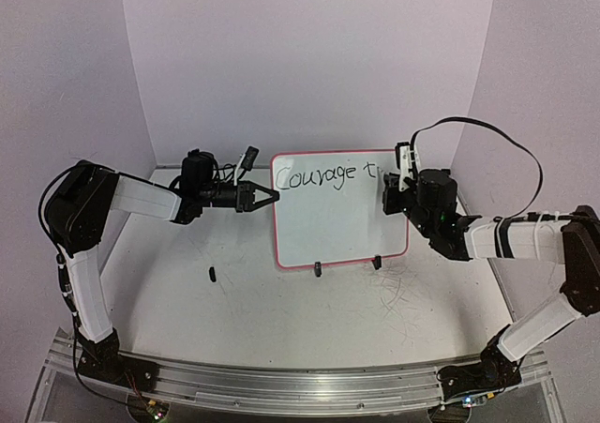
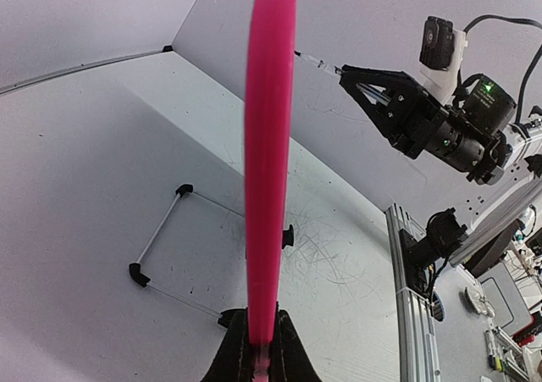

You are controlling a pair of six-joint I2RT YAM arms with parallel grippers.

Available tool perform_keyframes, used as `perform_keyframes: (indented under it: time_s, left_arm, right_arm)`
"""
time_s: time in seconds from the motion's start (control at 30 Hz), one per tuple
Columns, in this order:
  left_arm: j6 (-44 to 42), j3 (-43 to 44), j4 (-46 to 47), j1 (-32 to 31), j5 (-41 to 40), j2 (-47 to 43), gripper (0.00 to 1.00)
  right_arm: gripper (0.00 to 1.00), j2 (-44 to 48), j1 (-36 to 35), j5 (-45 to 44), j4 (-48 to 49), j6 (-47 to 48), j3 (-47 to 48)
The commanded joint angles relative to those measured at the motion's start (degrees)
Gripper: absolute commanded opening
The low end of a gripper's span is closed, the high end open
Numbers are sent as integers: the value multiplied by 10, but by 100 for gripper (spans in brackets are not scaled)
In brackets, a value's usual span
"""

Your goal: Write a sentence on the whiteboard

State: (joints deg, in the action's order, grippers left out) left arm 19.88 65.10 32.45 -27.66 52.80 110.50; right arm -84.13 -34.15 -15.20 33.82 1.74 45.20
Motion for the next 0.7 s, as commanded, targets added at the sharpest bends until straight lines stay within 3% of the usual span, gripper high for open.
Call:
perform_keyframes:
  time_s: [0.0, 0.67]
  left_arm:
    - [-12, 5, -2, -9, 24, -32, 0]
    - [-12, 5, -2, -9, 24, -34, 0]
  right_arm:
    - [0, -9, 2, -5, 20, -2, 24]
    - [0, 2, 2, -12, -9, -34, -4]
